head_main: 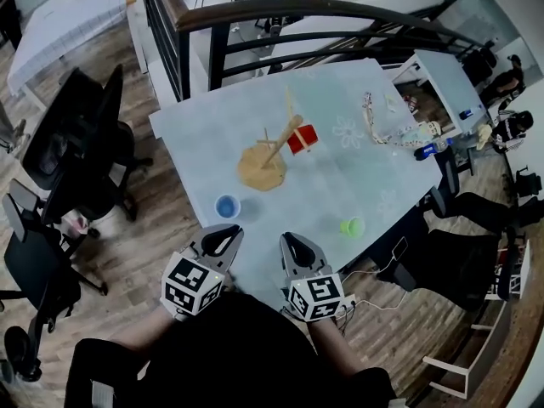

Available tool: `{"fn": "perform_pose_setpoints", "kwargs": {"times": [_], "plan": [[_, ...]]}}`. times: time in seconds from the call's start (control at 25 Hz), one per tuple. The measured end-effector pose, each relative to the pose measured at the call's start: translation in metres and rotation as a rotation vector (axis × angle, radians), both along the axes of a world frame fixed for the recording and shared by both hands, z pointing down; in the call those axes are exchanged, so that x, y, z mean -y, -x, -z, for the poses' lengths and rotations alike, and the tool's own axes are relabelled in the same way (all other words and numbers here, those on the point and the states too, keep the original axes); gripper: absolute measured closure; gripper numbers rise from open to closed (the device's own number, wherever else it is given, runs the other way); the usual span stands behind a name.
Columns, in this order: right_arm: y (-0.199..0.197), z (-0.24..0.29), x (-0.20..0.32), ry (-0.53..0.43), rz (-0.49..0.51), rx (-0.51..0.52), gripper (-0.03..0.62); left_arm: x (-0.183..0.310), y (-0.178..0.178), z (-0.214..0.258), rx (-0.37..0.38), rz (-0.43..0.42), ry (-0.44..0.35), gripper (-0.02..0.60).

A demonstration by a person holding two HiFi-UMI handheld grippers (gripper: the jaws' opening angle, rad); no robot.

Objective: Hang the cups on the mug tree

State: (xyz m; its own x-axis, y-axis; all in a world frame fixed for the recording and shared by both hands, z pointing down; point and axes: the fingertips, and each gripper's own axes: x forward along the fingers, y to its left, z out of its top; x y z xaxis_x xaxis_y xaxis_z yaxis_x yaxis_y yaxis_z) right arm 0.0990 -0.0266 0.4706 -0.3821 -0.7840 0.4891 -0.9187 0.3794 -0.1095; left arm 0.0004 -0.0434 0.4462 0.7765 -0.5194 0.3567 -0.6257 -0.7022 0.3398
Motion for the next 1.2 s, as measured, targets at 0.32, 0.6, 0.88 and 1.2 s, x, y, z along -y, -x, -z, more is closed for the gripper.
{"fn": "perform_pose_setpoints", "kwargs": {"times": [0.32,0.6,0.88,1.2], "plan": [[-0.014,0.083,-0.008,-0.144,-0.044,0.165,0.551,-0.002,-0.029,0.084,-0.087,-0.1,-0.191,0.548],[0.004,0.104,-0.023,-0.202,0.003,0.146,0.552,-0.025,-0.046,0.1,-0.135,-0.146,-0.216,0.549],[0.016,0.098,-0.025,-0.204,0.036,0.095,0.552,-0.025,-0.038,0.093,-0.11,-0.139,-0.214,0.549],[0.022,0.098,-0.027,-0.21,0.06,0.065,0.551,-0.024,-0.035,0.091,-0.095,-0.131,-0.222,0.549]]}}
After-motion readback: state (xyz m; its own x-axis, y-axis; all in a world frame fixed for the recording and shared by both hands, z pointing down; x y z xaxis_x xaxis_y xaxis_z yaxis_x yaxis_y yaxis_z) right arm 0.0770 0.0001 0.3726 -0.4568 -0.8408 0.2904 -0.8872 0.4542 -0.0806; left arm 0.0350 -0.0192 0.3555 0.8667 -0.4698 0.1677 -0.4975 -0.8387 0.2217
